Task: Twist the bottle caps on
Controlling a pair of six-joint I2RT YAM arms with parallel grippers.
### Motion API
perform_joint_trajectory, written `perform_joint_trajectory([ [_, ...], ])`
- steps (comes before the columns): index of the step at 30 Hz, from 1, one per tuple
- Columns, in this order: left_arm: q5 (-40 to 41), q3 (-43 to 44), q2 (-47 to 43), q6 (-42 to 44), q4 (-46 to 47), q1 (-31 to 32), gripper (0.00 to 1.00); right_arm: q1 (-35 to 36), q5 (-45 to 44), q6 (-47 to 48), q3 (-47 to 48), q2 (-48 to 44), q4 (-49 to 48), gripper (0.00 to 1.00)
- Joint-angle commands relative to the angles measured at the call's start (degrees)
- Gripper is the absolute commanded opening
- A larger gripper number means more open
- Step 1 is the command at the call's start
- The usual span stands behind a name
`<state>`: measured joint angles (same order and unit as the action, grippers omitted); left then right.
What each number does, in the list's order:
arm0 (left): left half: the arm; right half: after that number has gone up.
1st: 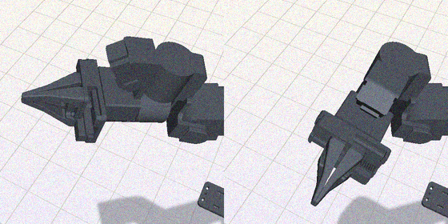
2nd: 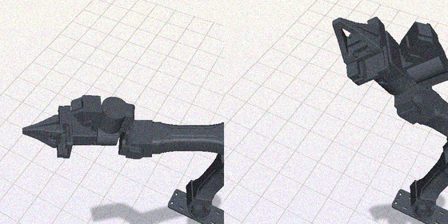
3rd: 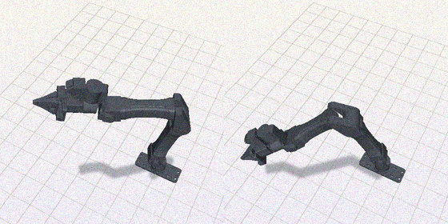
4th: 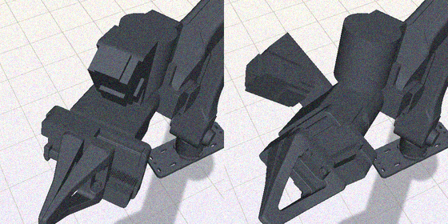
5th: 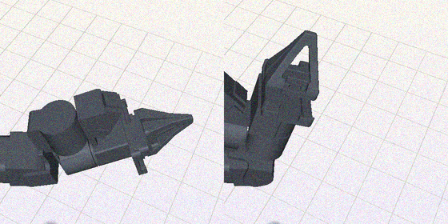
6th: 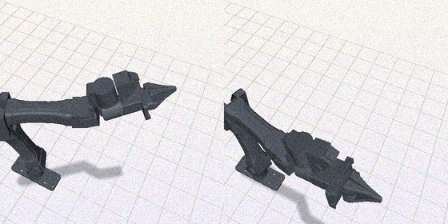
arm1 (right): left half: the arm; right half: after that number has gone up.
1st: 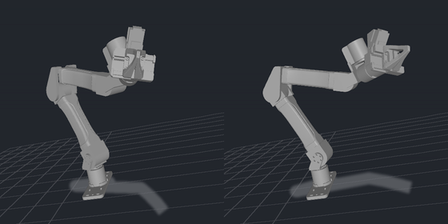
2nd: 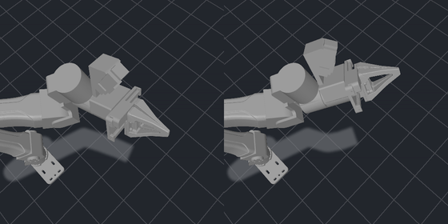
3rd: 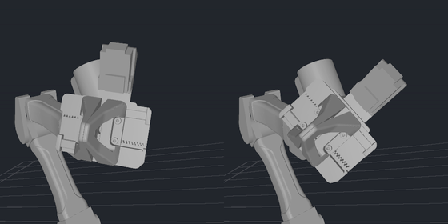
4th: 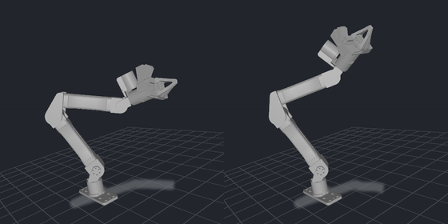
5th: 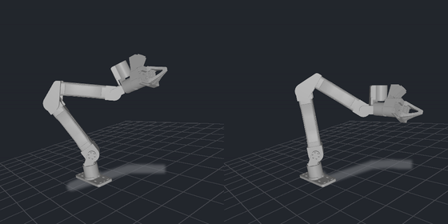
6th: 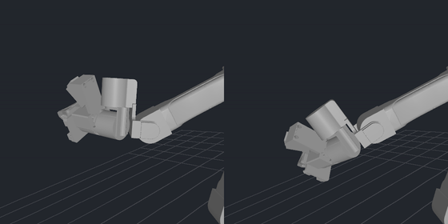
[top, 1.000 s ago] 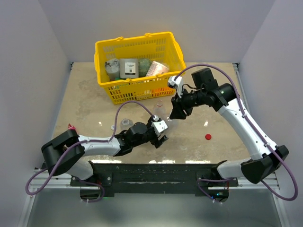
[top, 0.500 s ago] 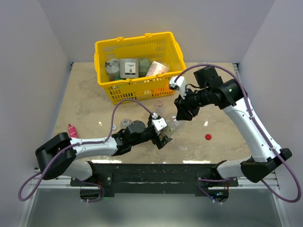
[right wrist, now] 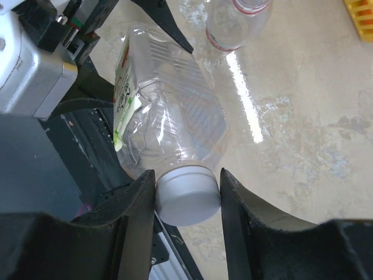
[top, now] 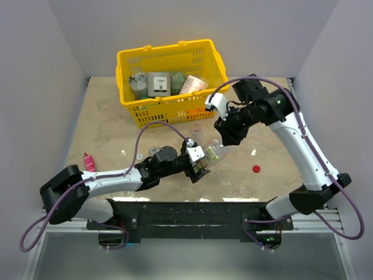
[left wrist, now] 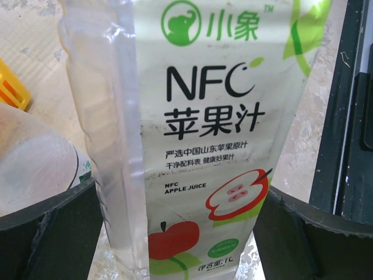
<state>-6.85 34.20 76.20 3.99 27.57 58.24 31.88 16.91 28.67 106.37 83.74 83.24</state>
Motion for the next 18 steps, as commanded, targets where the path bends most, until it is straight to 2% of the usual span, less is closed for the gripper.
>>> perform_joint_trajectory([
  [1, -5.5, 1.8, 1.8, 0.1, -4.1, 0.7, 1.00, -1.7, -16.5, 5.3, 6.9, -0.5, -1.5, 0.00],
  [9, -2.6, 2.4, 7.0, -2.2, -3.5, 0.8, 1.00, -1.8, -16.7, 4.8, 8.2, -2.6, -1.2, 0.00],
  [12, -0.5, 6.5, 11.3, -3.5, -8.0, 0.8, 1.00, -1.8, -15.9, 5.1, 8.2, -2.8, -1.5, 0.00],
  [13, -0.1, 10.2, 12.8, -3.7, -12.4, 0.7, 0.99, -1.8, -15.5, 4.8, 9.0, -2.6, -1.3, 0.00],
  [15, 3.4, 13.6, 17.3, -8.2, -15.9, 0.7, 1.00, -1.8, -12.8, 4.7, 9.6, -3.1, -1.3, 0.00],
  [18, 6.1, 14.1, 18.7, -10.8, -13.1, 0.8, 0.99, -1.7, -10.8, 3.9, 7.9, -4.5, -1.3, 0.00],
])
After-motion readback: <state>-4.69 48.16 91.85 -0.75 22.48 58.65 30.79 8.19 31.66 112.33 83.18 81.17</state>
